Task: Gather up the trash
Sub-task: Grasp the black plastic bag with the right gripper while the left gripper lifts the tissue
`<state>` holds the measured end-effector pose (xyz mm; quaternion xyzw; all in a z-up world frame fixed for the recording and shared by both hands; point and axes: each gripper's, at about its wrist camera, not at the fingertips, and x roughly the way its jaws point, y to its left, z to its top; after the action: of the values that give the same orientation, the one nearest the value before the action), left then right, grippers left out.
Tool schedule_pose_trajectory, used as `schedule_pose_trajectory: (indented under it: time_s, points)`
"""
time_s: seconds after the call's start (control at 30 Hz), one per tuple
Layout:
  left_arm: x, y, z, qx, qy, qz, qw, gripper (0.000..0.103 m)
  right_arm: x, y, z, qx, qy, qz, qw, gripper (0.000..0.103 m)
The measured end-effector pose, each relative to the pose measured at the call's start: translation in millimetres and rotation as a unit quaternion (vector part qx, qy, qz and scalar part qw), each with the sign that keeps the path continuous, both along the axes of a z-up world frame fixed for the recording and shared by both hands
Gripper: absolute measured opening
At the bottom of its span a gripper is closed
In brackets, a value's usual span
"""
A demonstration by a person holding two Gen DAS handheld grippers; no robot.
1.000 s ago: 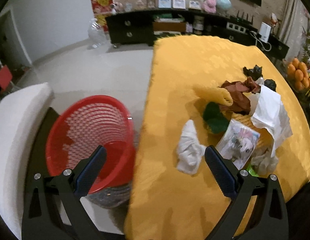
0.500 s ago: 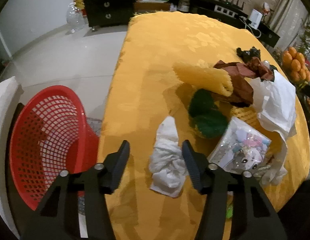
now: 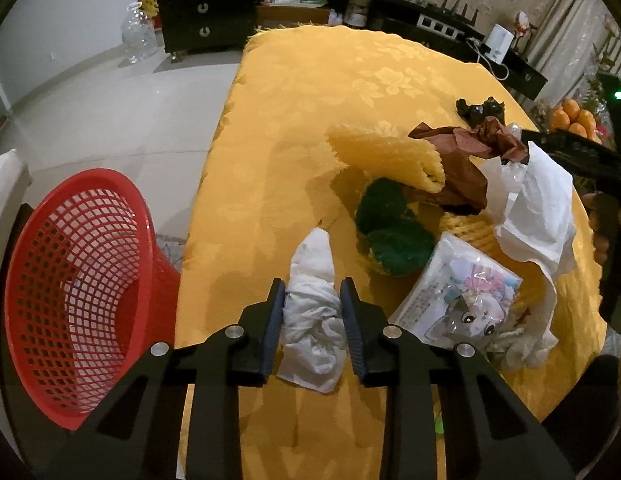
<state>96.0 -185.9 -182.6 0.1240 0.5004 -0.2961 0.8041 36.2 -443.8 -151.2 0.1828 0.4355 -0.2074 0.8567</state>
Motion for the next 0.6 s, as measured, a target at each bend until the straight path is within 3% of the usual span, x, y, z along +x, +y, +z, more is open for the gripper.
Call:
schedule_pose_trajectory:
  time_s: [0.13, 0.23, 0.6]
  points:
    - [1, 5, 3, -0.005, 0.001, 0.004, 1.0000, 0.026, 10, 1, -16, 0.027, 0.018, 0.020, 0.999, 0.063]
    - [0, 10, 9, -0.013, -0.002, 0.006, 0.9999, 0.026, 9, 3, -16, 0.024, 0.016, 0.023, 0.999, 0.054]
    - [-4, 37, 59, -0.042, -0.048, 0.019, 0.9978, 0.026, -18, 8, 33, -0.032, -0.022, -0.007, 0.999, 0.052]
